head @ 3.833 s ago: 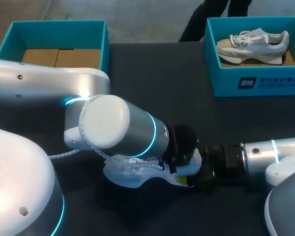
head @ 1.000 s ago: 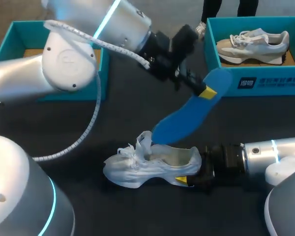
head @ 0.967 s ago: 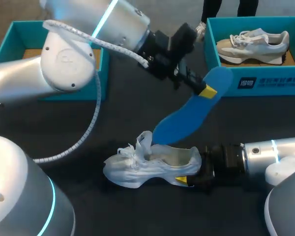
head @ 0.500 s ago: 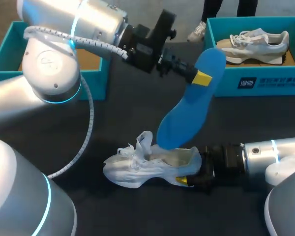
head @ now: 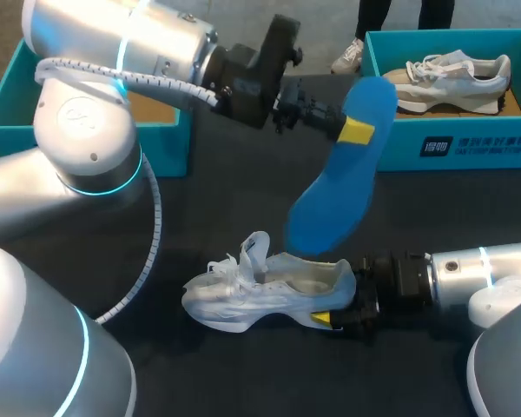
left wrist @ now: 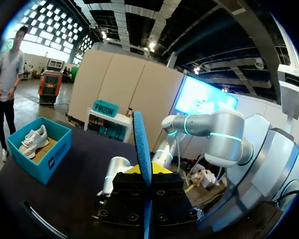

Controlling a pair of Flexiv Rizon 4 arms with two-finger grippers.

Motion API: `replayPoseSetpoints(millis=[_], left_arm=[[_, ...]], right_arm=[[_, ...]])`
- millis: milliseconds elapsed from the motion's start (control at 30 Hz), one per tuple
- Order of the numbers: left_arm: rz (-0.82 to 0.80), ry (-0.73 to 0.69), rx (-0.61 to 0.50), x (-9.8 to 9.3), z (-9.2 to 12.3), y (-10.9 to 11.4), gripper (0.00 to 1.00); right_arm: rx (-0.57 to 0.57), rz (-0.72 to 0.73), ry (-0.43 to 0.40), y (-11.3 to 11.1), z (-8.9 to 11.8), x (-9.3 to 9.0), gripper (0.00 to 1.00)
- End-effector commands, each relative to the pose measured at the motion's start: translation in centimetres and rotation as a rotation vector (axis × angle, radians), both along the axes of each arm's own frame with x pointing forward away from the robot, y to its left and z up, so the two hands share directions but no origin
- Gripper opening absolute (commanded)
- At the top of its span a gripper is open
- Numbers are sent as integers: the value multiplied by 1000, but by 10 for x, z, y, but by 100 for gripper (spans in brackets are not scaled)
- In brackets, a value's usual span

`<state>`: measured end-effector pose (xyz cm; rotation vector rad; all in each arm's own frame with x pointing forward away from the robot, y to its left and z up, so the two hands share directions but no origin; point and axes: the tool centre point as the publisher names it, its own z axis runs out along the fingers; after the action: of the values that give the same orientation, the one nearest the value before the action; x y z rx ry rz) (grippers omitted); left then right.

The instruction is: Take the shoe out of the shoebox, open the shoe tongue, remove and reinsert the insole, then place the shoe into the shoebox

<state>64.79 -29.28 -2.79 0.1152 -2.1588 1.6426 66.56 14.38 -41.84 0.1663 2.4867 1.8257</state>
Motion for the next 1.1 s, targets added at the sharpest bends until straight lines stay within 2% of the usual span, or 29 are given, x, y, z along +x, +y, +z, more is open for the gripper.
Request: replayPoseSetpoints(millis=[33,233,400,633,1100], left_arm=[[30,24,-111,-13,13,12,0],[60,64,-187,-27,35,24,0],[70,110,-200,-33,48,34,0],[50,104,-209,-41,58,53,0],[50,149,-192,-53,67,74,0]], right_arm=[[-2,-2,-1,1,0,-1,0],[-2,-2,-1,1,0,-1,0],[-2,-2,-1,1,0,-1,0],[-2,-2,-1,1,0,-1,0],[-2,-2,-1,1,0,-1,0]])
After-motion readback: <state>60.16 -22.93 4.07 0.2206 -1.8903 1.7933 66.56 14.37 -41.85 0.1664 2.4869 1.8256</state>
